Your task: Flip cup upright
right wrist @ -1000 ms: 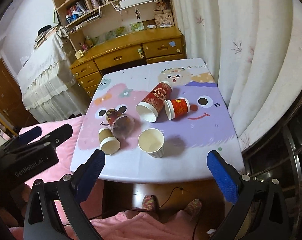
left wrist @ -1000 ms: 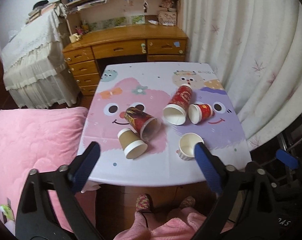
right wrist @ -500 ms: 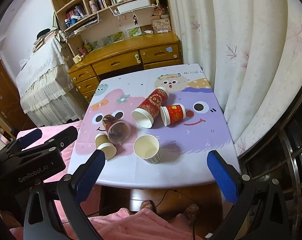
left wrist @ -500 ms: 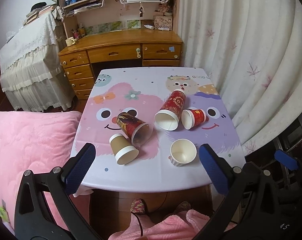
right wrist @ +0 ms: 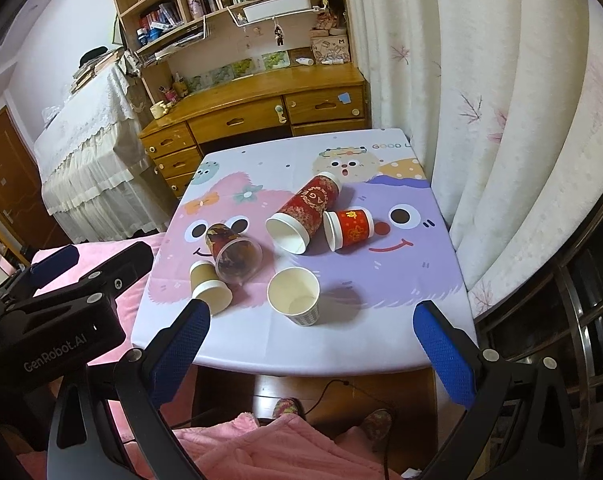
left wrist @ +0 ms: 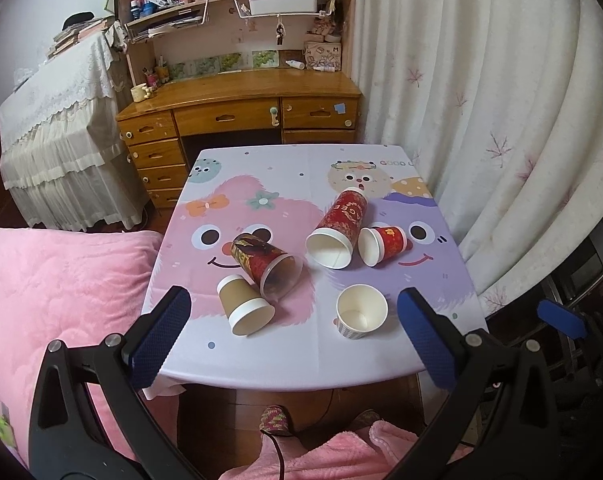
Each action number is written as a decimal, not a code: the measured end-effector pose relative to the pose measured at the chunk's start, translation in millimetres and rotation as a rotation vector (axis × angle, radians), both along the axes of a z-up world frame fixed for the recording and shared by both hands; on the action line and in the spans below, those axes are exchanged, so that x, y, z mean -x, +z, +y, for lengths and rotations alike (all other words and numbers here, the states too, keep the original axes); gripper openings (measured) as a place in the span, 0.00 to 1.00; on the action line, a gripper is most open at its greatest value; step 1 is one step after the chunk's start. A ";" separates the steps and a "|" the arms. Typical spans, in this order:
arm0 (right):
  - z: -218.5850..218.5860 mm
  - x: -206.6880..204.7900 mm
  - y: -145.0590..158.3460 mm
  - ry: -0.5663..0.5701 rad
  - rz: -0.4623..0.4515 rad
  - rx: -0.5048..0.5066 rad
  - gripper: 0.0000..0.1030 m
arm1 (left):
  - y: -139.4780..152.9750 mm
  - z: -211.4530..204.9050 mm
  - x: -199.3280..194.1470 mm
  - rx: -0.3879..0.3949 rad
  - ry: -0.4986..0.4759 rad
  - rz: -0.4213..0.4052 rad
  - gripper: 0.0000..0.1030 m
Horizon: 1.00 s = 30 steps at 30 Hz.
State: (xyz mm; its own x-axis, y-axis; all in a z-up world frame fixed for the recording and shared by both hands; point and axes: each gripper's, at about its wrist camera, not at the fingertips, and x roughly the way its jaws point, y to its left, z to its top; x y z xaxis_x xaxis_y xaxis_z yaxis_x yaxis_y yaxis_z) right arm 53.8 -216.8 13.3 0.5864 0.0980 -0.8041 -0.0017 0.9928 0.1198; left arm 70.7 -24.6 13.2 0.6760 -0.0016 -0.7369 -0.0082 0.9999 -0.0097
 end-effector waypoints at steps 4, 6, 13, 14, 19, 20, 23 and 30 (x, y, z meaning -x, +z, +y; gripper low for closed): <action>3.2 -0.4 -0.3 0.001 -0.003 -0.002 1.00 | 2.5 2.1 2.3 -0.005 0.005 -0.004 0.99; 3.5 -0.5 -0.2 0.000 -0.004 -0.002 1.00 | 3.4 2.8 4.0 -0.007 0.006 -0.006 0.99; 3.6 -2.2 -3.2 -0.001 0.004 -0.009 1.00 | 5.8 3.7 6.4 -0.012 0.002 -0.009 0.99; 4.7 -2.5 -3.4 -0.003 0.007 -0.011 1.00 | 5.3 3.7 6.5 -0.011 0.003 -0.008 0.99; 8.1 -2.9 -7.2 -0.016 0.020 -0.018 1.00 | 5.3 3.5 6.9 -0.009 0.004 -0.006 0.99; 7.0 -3.4 -8.3 -0.020 0.024 -0.019 1.00 | 4.6 3.3 6.4 -0.007 0.004 -0.004 0.99; 2.8 -3.4 -10.7 -0.026 0.036 -0.024 1.00 | 3.7 5.3 6.0 -0.001 -0.003 0.005 0.99; -2.2 -7.2 -16.9 -0.043 0.051 -0.040 1.00 | 1.5 7.6 2.0 0.002 -0.007 0.014 0.99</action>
